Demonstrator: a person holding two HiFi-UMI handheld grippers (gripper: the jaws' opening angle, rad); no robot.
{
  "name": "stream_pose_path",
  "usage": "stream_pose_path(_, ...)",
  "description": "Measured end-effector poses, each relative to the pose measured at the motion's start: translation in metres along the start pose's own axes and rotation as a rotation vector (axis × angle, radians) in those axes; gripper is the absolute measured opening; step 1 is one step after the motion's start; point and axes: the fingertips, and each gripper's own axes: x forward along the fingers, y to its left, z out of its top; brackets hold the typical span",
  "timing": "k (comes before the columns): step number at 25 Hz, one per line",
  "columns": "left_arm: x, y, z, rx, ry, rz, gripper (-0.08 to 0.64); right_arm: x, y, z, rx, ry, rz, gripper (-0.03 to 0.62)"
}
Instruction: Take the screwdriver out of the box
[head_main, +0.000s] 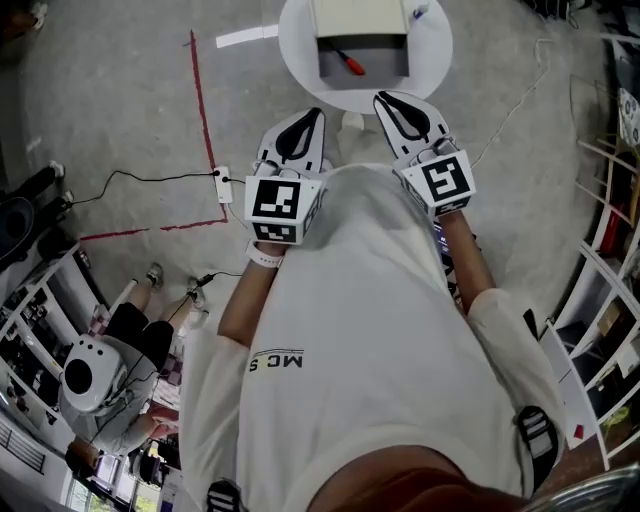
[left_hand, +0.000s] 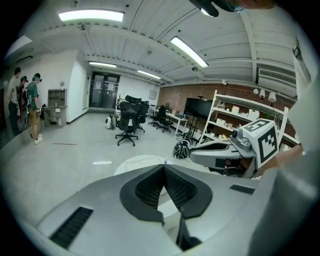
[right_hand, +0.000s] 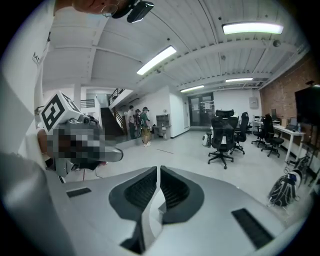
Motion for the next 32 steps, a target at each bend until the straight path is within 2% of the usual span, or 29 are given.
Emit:
stream_pose_path(7, 0.056, 0.011, -0.005, -0.046, 0.06, 0.014, 0.011, 0.039, -0.03, 0.002, -0.032, 0.0, 0.095, 0.08)
stream_pose_path(12, 0.091, 0.013, -0.018, -0.099, 0.104, -0.01, 0.011, 0.054, -0.047, -0.009, -0.012, 0.04, 0.103, 0.08)
stream_pose_path(18, 0.122, 0.015, -0.05, -0.151, 0.175, -0.013, 0.011, 0.067, -0.06, -0.042, -0.024, 0.111, 0.1, 0.08)
stream_pose_path(23, 0.139, 0.02, -0.064, -0.112, 0.191, -0.013, 0.011, 0.089, -0.066, -0.071, 0.003, 0.177, 0.114, 0.08)
stream_pose_path(29, 0.148, 0.036, -0.087, -0.145, 0.213, 0.025, 0.011, 0.122, -0.066, -0.11, 0.011, 0.287, 0.163, 0.083)
stream_pose_path(32, 0.15, 0.047, -0.099, -0.159, 0.221, 0.044, 0.011, 0.138, -0.063, -0.127, 0.013, 0.335, 0.186, 0.121)
